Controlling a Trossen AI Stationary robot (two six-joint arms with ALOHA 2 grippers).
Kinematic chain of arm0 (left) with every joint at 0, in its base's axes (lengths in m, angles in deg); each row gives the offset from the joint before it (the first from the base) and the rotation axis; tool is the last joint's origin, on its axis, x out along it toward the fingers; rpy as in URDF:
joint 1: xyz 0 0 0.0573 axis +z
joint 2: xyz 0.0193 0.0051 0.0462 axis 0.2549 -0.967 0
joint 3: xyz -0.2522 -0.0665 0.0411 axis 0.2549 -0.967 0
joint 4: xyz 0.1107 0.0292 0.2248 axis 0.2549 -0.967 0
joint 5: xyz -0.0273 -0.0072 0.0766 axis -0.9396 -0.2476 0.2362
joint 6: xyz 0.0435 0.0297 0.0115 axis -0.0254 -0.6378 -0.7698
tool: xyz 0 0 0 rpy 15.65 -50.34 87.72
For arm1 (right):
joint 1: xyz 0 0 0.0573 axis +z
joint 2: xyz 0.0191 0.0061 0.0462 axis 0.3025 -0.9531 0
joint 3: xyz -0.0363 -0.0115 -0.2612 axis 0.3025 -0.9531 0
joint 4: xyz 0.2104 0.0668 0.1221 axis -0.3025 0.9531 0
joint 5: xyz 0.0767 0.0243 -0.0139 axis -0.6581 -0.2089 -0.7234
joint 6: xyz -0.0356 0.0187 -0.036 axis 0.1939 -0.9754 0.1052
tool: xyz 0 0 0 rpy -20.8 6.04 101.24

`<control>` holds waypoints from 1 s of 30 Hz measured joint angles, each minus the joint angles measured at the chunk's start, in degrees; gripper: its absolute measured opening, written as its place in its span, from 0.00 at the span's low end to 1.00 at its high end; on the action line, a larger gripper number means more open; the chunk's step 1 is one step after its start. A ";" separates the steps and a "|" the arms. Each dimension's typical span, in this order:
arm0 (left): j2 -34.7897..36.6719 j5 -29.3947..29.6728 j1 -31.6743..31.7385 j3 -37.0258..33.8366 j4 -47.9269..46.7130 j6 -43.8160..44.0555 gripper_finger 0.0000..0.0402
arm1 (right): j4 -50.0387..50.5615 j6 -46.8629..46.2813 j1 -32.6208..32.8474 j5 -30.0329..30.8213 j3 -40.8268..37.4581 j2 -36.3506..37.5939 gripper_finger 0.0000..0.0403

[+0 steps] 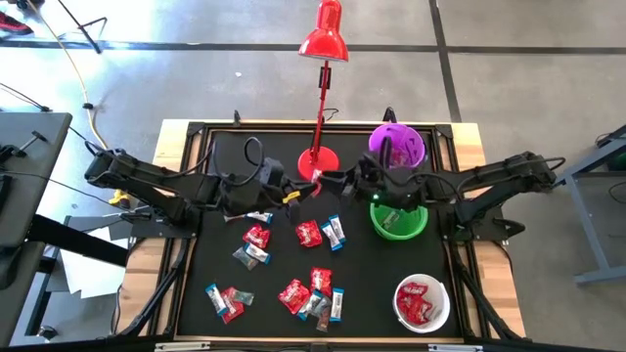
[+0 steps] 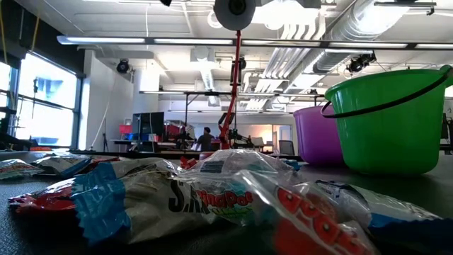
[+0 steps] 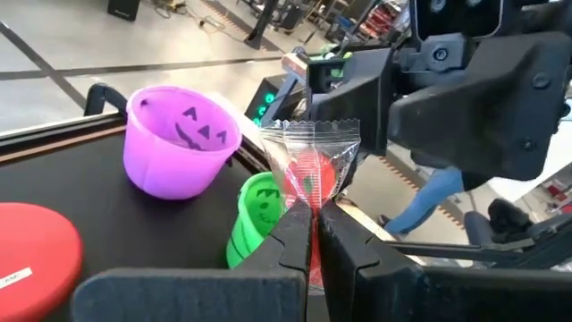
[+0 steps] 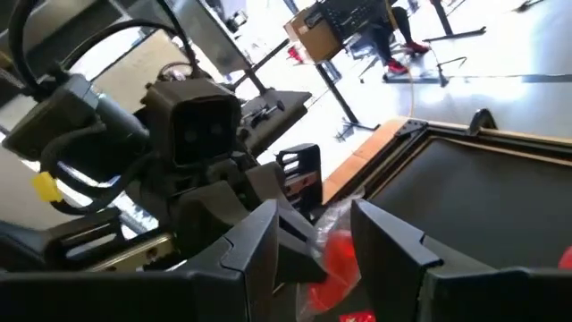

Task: Organize candy in baskets
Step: Put the red gummy into the violet bucket

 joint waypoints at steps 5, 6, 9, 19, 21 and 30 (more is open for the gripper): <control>-0.68 0.11 0.02 0.00 4.32 -2.57 0.00 | -0.35 -0.01 -1.12 -2.12 0.00 -0.45 0.33; -0.99 0.11 0.02 0.00 5.77 -3.20 0.00 | -0.48 -0.17 -1.28 -2.56 0.00 -0.63 0.33; -1.29 0.01 0.02 0.00 6.75 -4.27 0.00 | -1.13 -0.92 -1.81 -3.57 0.00 -1.58 0.33; -1.73 0.04 0.07 0.00 6.89 -5.50 0.00 | -2.22 -0.46 -1.85 -3.12 0.00 -2.22 0.20; -1.73 0.06 0.07 0.00 6.82 -5.67 0.00 | -2.22 -0.46 -1.85 -3.10 0.00 -2.21 0.13; -1.65 -3.73 0.15 0.00 6.35 -10.59 0.02 | -1.72 -0.07 -1.78 -3.02 0.00 -2.06 0.04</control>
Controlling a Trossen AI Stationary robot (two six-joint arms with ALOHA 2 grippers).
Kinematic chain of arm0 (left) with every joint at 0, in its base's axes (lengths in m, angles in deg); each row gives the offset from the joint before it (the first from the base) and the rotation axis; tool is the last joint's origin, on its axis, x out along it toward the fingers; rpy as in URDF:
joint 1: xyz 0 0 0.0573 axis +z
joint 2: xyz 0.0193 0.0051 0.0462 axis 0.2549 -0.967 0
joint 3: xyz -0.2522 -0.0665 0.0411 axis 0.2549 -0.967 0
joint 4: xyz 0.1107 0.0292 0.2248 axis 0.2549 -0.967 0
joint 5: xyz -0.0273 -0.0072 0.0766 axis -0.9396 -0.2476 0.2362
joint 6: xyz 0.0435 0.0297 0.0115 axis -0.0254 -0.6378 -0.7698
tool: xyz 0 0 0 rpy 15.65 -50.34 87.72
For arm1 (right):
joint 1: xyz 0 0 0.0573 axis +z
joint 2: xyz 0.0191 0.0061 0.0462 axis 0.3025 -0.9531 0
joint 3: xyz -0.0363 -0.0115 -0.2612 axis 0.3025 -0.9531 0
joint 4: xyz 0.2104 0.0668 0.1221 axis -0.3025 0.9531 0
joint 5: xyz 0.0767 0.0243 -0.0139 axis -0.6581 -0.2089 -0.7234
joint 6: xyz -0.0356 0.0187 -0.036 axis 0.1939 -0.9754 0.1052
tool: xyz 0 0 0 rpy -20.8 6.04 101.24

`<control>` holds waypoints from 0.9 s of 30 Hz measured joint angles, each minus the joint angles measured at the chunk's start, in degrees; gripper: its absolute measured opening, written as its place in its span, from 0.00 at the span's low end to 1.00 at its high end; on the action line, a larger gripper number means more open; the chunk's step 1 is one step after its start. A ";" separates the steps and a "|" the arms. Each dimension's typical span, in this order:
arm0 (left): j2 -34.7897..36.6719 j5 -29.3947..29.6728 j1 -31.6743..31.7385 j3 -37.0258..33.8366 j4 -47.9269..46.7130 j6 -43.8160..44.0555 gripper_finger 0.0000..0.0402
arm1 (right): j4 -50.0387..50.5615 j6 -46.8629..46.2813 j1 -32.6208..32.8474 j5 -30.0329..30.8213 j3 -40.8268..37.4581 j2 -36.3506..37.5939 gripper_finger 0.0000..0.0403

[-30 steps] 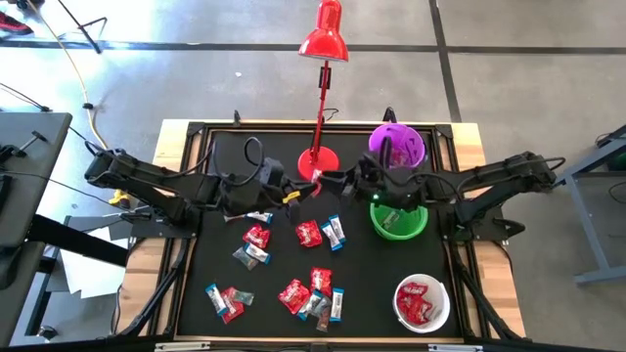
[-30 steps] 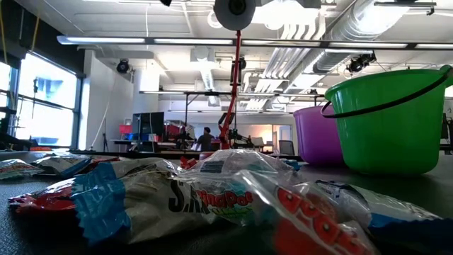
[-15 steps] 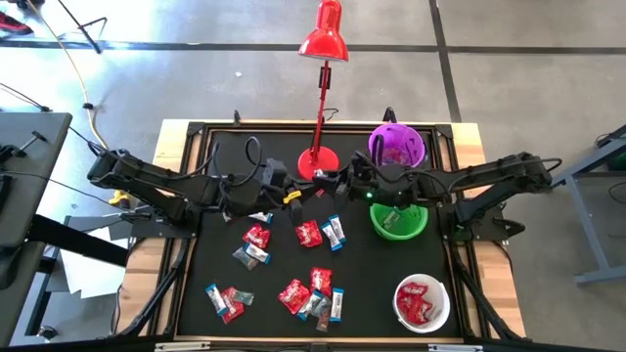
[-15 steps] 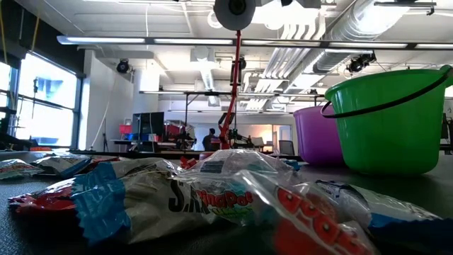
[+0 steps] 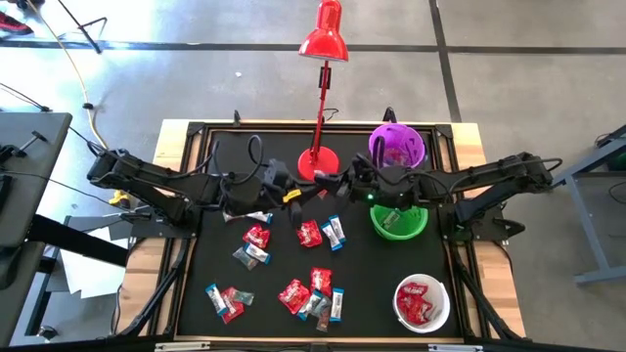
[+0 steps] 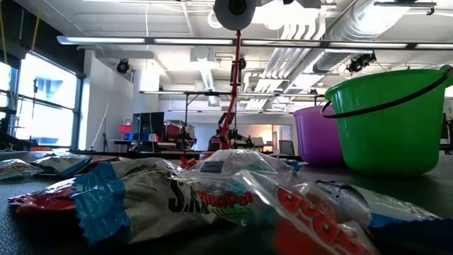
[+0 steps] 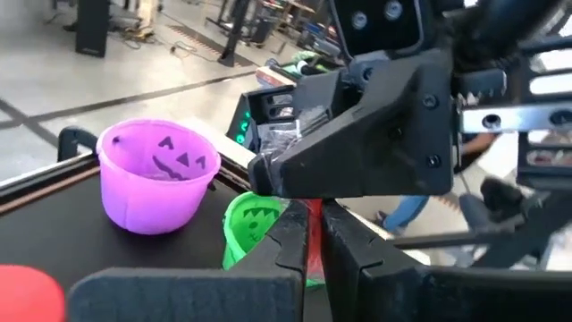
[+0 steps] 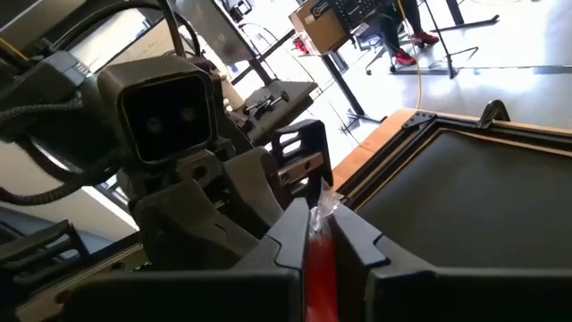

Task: Organize candy in baskets
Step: Put the red gummy into the violet bucket

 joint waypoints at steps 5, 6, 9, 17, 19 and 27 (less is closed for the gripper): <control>0.28 -0.97 0.00 0.00 -2.27 -2.79 0.13 | 0.41 0.12 0.00 -0.43 0.00 -0.08 0.01; 0.29 -1.18 -0.01 0.00 -2.57 -2.89 0.16 | 0.78 0.05 0.00 -0.47 0.00 -0.05 0.01; 0.34 -1.45 -0.02 0.00 -3.39 -3.06 0.23 | 1.66 0.05 -0.34 -0.48 0.00 0.00 0.01; 0.35 -1.79 0.46 0.00 -6.86 -4.42 0.36 | 5.67 -0.71 -2.36 0.11 0.00 2.02 0.01; 0.35 -1.01 0.82 0.00 -7.79 -4.79 0.38 | 8.62 -1.42 -3.52 0.12 0.00 3.28 0.01; 3.53 -0.33 3.76 0.00 -19.76 -1.67 0.38 | 27.66 -7.28 -10.52 5.19 0.00 7.90 0.01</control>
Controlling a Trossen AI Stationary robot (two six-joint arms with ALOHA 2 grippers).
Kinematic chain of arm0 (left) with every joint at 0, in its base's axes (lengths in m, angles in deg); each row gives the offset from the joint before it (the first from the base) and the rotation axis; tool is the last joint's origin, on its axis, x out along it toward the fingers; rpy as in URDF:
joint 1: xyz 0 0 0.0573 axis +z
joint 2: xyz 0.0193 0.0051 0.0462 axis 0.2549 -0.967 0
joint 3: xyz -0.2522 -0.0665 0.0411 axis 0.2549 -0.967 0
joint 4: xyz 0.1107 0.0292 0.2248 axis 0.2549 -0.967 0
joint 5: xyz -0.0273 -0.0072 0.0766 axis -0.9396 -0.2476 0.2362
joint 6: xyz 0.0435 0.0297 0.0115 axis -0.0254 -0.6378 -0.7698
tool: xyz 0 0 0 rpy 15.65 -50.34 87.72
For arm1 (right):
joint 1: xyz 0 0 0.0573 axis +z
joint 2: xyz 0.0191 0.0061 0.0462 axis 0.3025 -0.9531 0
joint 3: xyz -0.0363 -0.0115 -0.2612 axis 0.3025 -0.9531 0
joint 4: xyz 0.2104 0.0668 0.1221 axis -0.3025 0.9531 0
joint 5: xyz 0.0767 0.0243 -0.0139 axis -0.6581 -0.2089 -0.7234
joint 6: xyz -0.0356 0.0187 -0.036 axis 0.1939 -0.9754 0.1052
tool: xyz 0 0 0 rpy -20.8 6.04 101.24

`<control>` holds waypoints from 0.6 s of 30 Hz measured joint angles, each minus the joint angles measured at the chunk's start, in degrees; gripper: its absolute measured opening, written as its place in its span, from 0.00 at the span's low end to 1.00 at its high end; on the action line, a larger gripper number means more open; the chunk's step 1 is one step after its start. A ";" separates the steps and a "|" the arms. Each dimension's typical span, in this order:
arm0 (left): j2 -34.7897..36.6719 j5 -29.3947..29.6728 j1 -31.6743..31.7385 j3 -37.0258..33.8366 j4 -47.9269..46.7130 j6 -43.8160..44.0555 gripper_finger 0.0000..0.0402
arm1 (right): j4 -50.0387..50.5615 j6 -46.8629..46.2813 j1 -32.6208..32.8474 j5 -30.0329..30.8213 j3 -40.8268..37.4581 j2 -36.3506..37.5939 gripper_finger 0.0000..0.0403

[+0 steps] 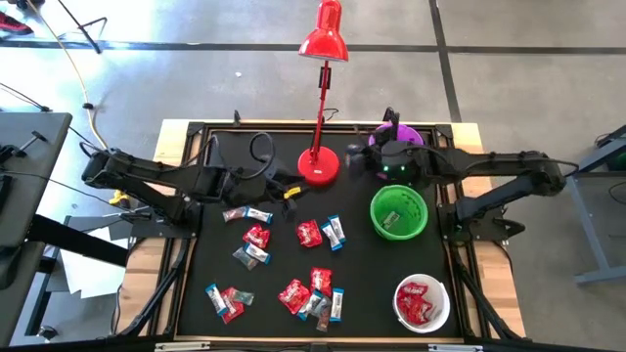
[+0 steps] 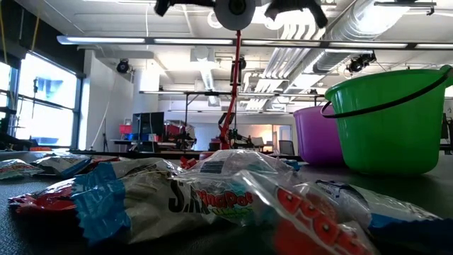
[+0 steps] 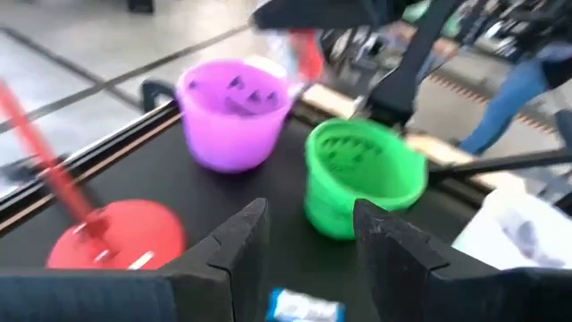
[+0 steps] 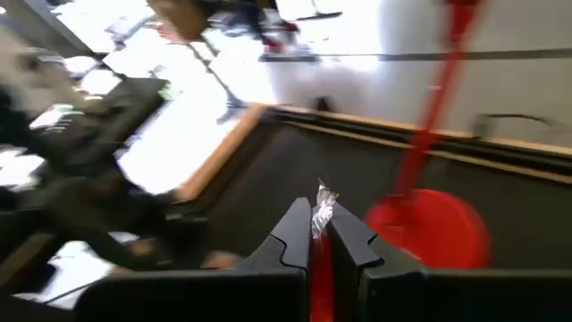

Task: Organize candy in baskets
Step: Put the red gummy into the violet bucket

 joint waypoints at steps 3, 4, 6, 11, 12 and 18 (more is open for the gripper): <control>2.32 0.13 1.18 0.00 -6.85 0.42 0.38 | 7.47 -1.81 -3.47 0.25 0.00 1.35 0.01; 3.14 0.14 1.68 0.00 -8.82 0.46 0.38 | 9.69 -2.20 -4.67 0.32 0.00 1.76 0.01; 4.54 0.17 2.55 0.00 -12.37 0.42 0.38 | 14.95 -3.47 -7.13 0.30 0.00 2.43 0.01; 7.33 2.36 5.41 0.00 -18.16 -2.72 0.38 | 27.04 -6.19 -13.03 -0.73 0.00 2.91 0.02; 7.68 3.41 6.09 0.00 -18.34 -3.66 0.38 | 28.99 -6.34 -14.09 -1.41 0.00 2.91 0.02; 9.22 9.11 11.91 0.00 -17.67 -7.23 0.38 | 32.51 2.44 -19.40 -9.51 0.00 2.88 0.02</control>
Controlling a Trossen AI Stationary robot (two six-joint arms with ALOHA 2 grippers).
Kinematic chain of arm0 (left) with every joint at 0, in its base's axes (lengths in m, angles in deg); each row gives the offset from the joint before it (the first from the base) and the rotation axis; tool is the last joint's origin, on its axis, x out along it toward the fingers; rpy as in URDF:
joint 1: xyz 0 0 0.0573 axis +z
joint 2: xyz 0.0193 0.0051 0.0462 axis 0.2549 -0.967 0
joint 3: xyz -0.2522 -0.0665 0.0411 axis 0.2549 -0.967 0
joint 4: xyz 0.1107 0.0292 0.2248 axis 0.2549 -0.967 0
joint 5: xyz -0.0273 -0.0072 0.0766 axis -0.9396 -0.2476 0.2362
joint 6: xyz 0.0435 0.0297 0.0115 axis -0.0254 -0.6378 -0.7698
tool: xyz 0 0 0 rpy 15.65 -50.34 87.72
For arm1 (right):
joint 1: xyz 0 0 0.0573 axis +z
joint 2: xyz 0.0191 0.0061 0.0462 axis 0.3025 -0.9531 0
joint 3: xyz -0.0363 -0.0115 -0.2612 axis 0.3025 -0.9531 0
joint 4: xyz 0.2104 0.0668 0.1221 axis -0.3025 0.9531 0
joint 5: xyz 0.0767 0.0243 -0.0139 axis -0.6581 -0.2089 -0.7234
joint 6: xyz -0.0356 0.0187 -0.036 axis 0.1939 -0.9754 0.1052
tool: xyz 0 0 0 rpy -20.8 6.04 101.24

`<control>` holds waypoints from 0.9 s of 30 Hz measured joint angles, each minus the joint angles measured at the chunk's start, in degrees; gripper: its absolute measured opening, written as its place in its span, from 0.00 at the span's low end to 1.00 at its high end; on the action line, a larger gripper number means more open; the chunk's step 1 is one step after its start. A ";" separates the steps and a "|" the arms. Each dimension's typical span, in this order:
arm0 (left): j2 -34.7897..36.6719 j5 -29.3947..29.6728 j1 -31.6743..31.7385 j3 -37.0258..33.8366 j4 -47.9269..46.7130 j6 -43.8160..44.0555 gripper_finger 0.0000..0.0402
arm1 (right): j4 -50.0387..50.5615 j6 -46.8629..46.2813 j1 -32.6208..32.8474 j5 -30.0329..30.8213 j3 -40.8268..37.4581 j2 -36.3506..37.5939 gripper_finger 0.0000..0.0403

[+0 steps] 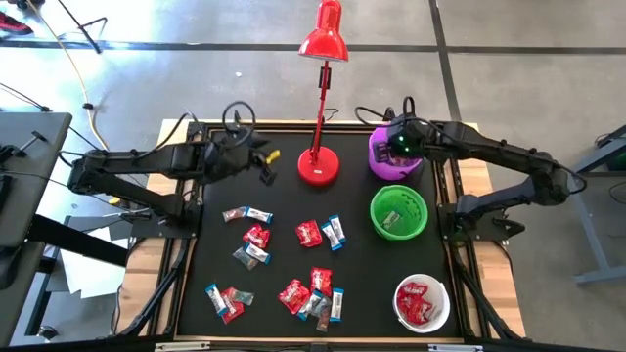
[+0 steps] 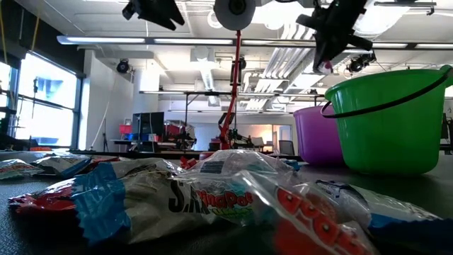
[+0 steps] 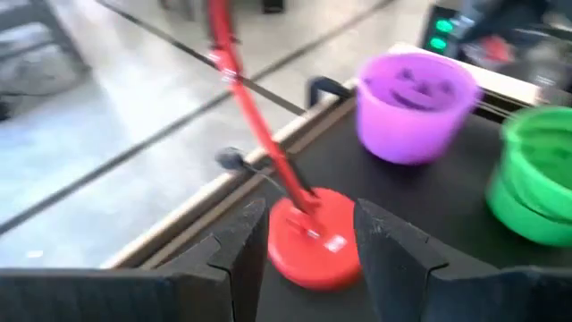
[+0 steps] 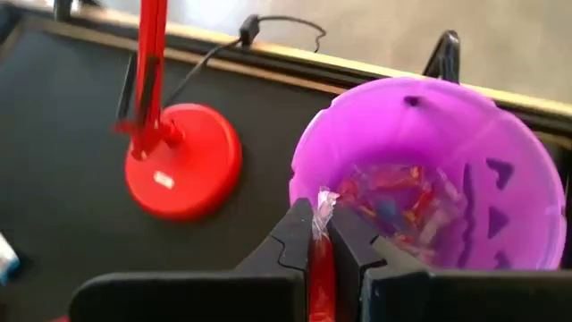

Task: Organize candy in baskets
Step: Put the red gummy into the violet bucket

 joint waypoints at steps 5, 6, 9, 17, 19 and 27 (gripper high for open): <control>0.54 2.25 6.31 0.00 3.16 -2.29 0.38 | 0.01 9.12 -4.32 -0.92 0.00 -0.28 0.02; 0.56 2.45 7.56 0.00 4.15 -2.06 0.38 | 0.20 10.03 -5.21 -0.90 0.02 -0.28 0.02; 0.58 2.56 11.23 0.00 6.62 -1.44 0.38 | 0.67 11.82 -7.77 -0.50 0.00 -0.28 0.02; 0.58 2.47 21.16 0.00 8.62 4.23 0.38 | 0.62 15.50 -13.95 4.46 0.02 -0.28 0.03; 0.58 1.42 23.15 0.00 8.60 6.21 0.38 | 0.64 16.35 -15.61 4.32 0.01 -0.28 0.03; 0.58 -2.74 28.09 0.00 8.60 11.17 0.38 | 0.70 23.98 -20.84 -8.25 0.02 -2.36 0.09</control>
